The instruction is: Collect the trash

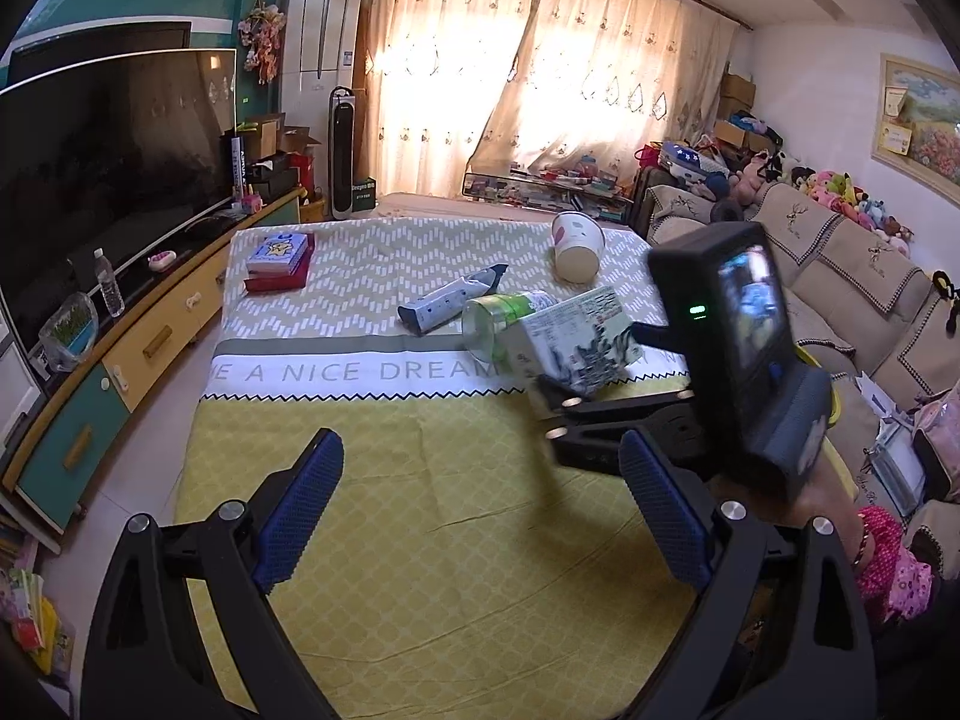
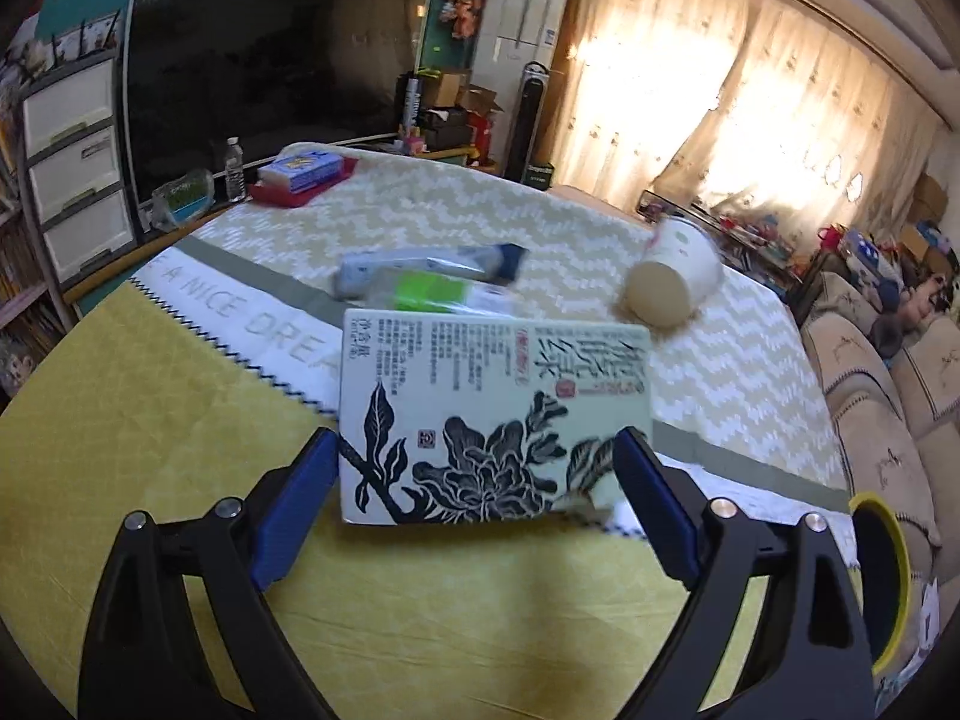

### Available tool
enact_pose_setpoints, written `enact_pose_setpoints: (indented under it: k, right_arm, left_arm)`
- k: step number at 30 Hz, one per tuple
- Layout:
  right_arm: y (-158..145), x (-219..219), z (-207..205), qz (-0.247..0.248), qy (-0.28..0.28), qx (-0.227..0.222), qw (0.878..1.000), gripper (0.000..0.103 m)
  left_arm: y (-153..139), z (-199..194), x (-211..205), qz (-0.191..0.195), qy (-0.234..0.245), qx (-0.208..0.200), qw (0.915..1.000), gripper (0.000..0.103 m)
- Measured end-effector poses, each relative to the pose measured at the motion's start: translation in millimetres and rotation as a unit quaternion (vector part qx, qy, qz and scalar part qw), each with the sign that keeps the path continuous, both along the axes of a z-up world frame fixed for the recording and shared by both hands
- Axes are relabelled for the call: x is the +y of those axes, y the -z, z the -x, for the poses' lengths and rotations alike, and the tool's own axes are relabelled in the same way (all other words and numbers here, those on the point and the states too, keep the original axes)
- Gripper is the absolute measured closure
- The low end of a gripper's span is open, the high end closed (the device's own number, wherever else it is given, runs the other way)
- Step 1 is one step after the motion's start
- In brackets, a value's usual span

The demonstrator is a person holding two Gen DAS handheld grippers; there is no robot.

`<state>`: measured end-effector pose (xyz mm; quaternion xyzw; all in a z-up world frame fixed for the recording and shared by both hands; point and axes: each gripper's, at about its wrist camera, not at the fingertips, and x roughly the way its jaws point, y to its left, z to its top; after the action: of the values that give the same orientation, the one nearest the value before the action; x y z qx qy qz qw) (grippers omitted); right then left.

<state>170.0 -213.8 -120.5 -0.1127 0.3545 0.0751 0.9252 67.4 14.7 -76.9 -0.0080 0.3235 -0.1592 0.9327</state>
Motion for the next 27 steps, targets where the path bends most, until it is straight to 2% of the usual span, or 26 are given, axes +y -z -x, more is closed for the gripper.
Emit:
enact_pose_setpoints:
  k: [2, 6, 9, 11, 13, 18, 24, 27]
  right_arm:
    - [0.9, -23.4, 2.0, -0.004, 0.017, 0.005, 1.000, 0.016]
    - [8.7, -90.4, 1.3, -0.021, 0.091, 0.030, 0.995, 0.016]
    - [3.6, -114.0, 7.0, -0.028, 0.111, 0.019, 0.993, 0.016]
    - [-1.5, -109.7, 9.9, -0.034, 0.089, 0.011, 0.995, 0.016]
    - [-4.4, -104.6, 4.8, -0.067, 0.067, 0.021, 0.995, 0.016]
    - [-1.0, -80.1, -14.8, -0.107, 0.063, 0.050, 0.991, 0.016]
    - [18.7, -62.8, -27.1, -0.099, 0.092, 0.084, 0.987, 0.016]
    - [16.5, -63.7, -24.8, -0.097, 0.099, 0.072, 0.988, 0.016]
  left_arm:
    - [2.8, -2.5, 1.5, 0.003, 0.001, 0.004, 1.0000, 0.011]
    - [4.8, -5.7, -2.0, 0.005, 0.008, 0.006, 0.9999, 0.011]
    - [5.0, -8.9, -6.8, 0.003, 0.014, 0.006, 0.9999, 0.011]
    - [5.4, -11.7, -10.1, 0.001, 0.016, 0.007, 0.9998, 0.011]
    - [5.4, -13.3, -13.1, 0.000, 0.019, 0.007, 0.9998, 0.011]
    - [3.2, -12.4, -20.0, -0.005, 0.029, 0.004, 0.9996, 0.011]
    - [2.9, -14.3, -19.6, -0.006, 0.036, 0.002, 0.9993, 0.011]
    - [3.7, -16.1, -18.9, -0.004, 0.039, 0.003, 0.9992, 0.011]
